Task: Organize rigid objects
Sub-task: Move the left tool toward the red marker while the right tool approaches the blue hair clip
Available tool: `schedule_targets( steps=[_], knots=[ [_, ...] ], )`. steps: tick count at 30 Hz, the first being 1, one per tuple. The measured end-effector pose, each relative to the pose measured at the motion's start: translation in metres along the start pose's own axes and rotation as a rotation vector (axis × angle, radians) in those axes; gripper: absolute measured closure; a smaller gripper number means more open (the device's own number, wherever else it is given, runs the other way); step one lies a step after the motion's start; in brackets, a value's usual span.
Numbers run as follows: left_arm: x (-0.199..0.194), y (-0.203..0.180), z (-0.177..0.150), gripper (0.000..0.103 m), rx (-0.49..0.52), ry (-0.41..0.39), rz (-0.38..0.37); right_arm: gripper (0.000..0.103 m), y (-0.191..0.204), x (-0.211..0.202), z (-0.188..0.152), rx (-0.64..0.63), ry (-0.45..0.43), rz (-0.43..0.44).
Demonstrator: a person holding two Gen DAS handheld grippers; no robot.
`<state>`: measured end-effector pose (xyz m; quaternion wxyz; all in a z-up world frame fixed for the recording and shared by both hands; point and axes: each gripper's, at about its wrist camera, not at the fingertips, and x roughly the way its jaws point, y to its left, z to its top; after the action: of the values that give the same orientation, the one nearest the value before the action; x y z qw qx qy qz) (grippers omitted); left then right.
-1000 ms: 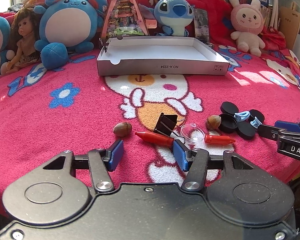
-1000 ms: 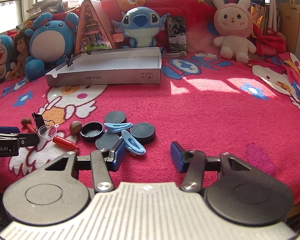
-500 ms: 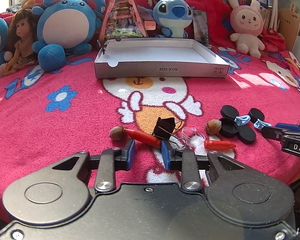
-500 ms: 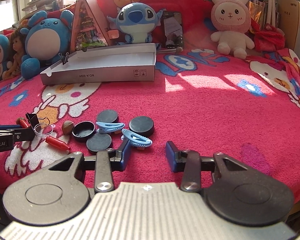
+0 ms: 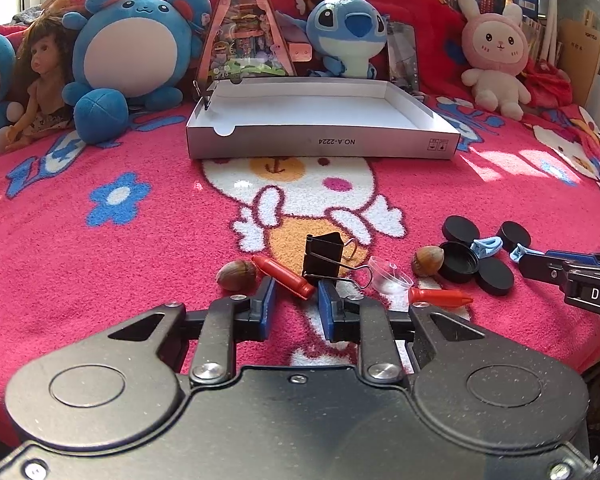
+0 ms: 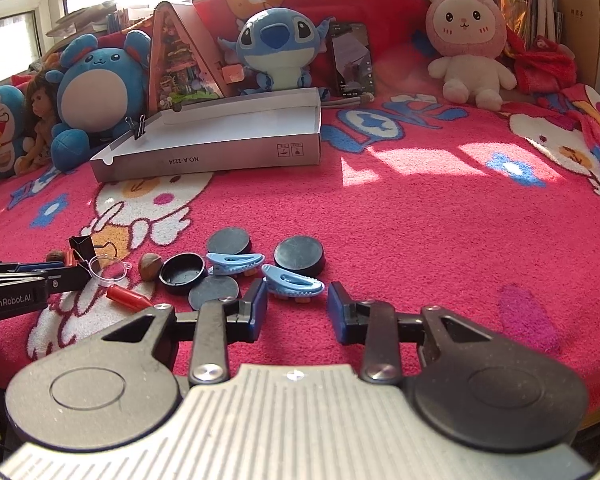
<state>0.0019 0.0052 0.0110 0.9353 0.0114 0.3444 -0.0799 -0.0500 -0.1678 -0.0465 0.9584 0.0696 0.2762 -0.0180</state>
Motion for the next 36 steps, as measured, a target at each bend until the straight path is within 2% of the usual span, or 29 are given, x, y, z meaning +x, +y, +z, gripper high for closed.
schedule_targets(
  steps=[7,10,14,27,34,36],
  knots=[
    [0.002,-0.002,-0.001,0.067,0.019,-0.015,0.032,0.060,0.006,0.006,0.004,-0.006,-0.002,0.011],
    [0.003,-0.002,-0.001,0.062,0.024,-0.020,0.042,0.051,0.007,0.008,0.005,-0.007,-0.001,0.015],
    [0.005,-0.001,-0.001,0.061,0.030,-0.025,0.042,0.045,0.009,0.011,0.006,-0.009,-0.001,0.013],
    [0.008,-0.003,-0.002,0.058,0.073,-0.038,0.043,0.043,0.014,0.016,0.005,-0.045,0.003,0.003],
    [0.012,-0.002,-0.002,0.043,0.121,-0.067,0.053,0.043,0.014,0.015,0.004,-0.032,-0.007,-0.002],
    [0.015,-0.002,-0.002,0.041,0.142,-0.074,0.045,0.043,0.014,0.014,0.003,-0.025,-0.020,-0.018]
  ],
)
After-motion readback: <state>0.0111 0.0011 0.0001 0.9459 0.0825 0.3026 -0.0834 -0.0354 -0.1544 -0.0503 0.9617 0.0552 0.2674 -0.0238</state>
